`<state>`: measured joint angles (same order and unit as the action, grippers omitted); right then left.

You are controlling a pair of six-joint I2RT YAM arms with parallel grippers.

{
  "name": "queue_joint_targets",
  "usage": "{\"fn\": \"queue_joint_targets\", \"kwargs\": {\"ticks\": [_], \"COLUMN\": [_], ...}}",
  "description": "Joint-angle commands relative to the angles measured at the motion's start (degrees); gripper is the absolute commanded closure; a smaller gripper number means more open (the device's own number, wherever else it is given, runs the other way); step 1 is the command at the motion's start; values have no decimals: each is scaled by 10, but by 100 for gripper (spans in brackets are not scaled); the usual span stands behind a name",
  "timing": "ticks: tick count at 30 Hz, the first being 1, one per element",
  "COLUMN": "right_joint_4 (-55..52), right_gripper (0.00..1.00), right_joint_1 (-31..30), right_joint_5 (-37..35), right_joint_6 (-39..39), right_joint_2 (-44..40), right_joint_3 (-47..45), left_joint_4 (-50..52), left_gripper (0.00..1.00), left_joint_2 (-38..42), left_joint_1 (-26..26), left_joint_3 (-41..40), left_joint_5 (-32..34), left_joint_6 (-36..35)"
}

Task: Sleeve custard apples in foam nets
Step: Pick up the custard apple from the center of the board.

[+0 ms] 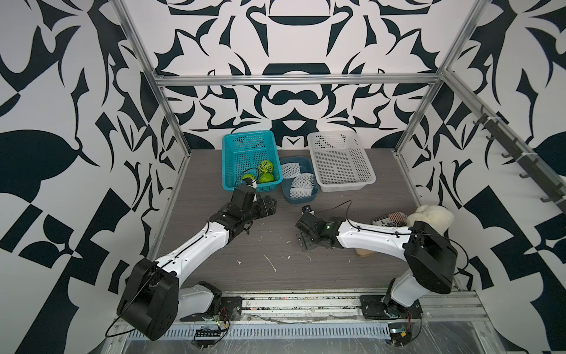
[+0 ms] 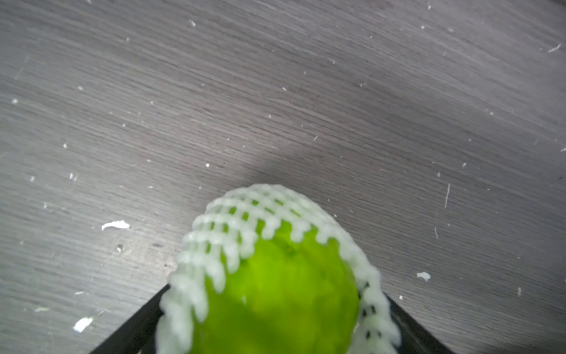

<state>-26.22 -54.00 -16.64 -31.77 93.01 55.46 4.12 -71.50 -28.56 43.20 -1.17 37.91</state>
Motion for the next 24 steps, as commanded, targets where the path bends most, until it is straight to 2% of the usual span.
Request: {"fn": "queue_joint_targets", "kwargs": {"ticks": [1,7,14,20,24], "right_joint_4": [19,33,38,46,52], "right_gripper": [8,8,1,2,8], "right_joint_1": [8,24,31,36,39], "right_joint_5": [8,28,36,41,49], "right_joint_6": [-4,-8,-11,-14,-16], "right_joint_2": [-6,-6,-8,-7,-6], "right_joint_3": [2,-5,-11,-16,-19], "left_joint_4": [5,5,5,6,7], "left_gripper": [16,16,16,16,16], "left_joint_2": [11,10,9,11,14], "left_joint_1": [2,2,2,2,2], "left_joint_3": [6,9,9,9,7], "left_joint_5": [0,0,-1,-1,0], "left_joint_6": [-3,-2,-2,-2,-1]}}
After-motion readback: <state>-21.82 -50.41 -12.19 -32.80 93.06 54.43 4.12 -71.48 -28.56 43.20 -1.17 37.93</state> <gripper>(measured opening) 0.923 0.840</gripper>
